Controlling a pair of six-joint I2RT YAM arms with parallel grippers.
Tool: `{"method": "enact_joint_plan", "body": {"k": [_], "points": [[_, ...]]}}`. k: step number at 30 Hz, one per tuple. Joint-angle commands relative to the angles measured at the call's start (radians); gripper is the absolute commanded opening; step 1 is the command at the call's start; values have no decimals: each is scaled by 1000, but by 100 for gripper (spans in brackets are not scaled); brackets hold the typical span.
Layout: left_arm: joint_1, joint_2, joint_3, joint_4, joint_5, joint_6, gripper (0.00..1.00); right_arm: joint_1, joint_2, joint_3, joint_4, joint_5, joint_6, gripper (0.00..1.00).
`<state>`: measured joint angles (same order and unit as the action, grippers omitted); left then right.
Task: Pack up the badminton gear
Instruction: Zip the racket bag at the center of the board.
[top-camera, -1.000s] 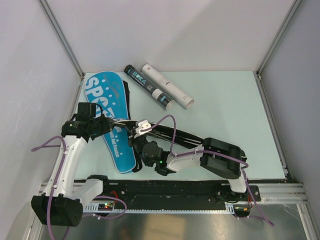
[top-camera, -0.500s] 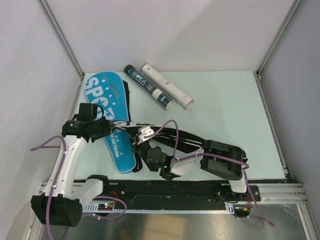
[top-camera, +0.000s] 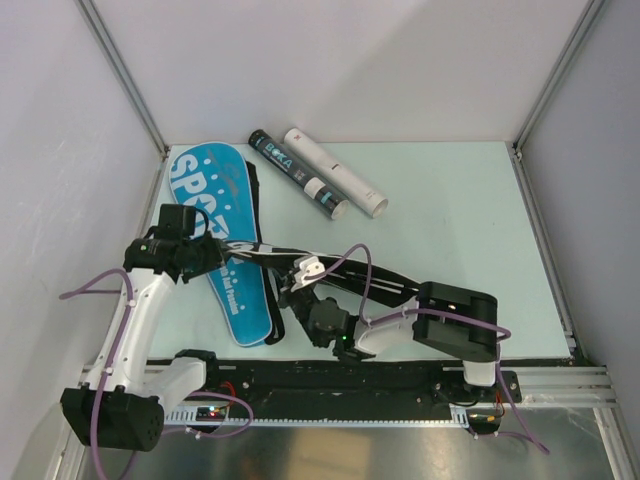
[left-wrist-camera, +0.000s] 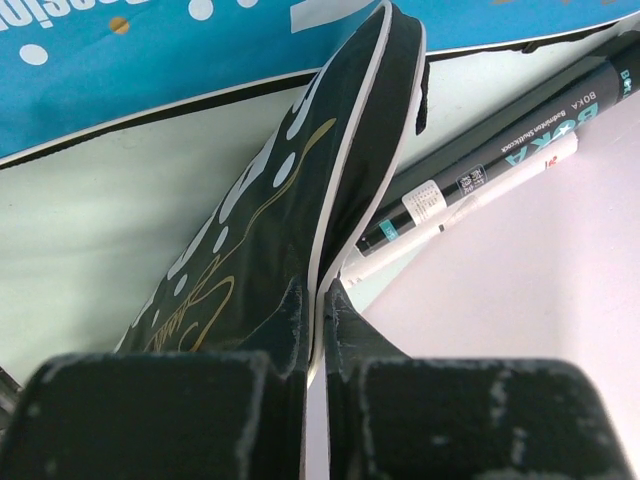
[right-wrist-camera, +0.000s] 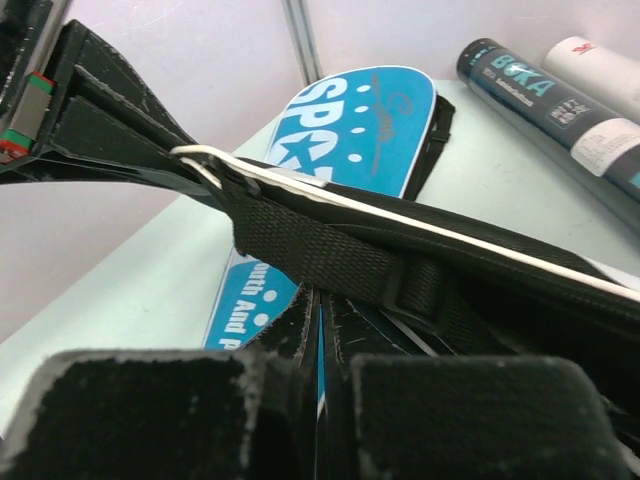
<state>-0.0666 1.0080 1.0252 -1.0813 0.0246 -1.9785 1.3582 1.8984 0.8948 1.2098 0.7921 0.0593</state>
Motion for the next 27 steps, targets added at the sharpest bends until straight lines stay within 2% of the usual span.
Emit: {"method": "enact_joint_plan", "body": {"k": [1, 6, 27], "points": [[5, -17, 75, 22, -122, -92, 0, -8, -81, -72, -25, 138, -28, 0], [6, -4, 109, 15, -187, -98, 0, -18, -211, -159, -161, 141, 17, 0], [7, 10, 114, 11, -223, -65, 0, -253, -685, -411, -954, 234, 585, 0]]}}
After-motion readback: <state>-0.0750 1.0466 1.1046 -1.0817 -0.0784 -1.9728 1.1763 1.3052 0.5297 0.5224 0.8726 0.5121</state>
